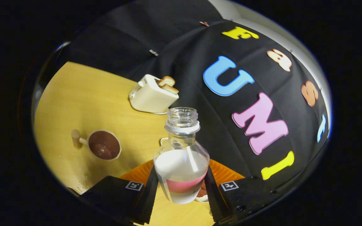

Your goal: Take the bottle from table, then pour the juice into the cup, finally place the bottle on the coaster

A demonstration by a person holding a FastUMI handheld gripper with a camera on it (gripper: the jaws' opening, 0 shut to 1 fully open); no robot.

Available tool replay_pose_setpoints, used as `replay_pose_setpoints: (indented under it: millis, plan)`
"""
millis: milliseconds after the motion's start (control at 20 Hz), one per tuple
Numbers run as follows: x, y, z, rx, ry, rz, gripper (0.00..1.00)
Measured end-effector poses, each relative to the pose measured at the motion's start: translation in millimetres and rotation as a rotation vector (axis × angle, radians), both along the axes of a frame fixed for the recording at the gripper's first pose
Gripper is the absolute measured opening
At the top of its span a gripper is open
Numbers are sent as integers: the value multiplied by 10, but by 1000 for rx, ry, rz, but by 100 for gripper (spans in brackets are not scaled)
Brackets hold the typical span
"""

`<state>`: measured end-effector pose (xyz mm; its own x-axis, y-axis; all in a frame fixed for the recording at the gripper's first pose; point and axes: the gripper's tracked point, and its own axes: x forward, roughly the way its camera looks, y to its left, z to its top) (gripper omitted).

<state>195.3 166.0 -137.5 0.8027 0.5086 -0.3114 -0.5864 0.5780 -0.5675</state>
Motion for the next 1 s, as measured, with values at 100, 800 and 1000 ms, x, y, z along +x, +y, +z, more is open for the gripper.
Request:
replay_pose_setpoints:
  millis: [100,800,1000]
  plan:
    - [85,-86,51,135,97,-75,74]
    - [716,-41,-358,735,244,-204,73]
    - [783,-55,-749,702,285,-245,73]
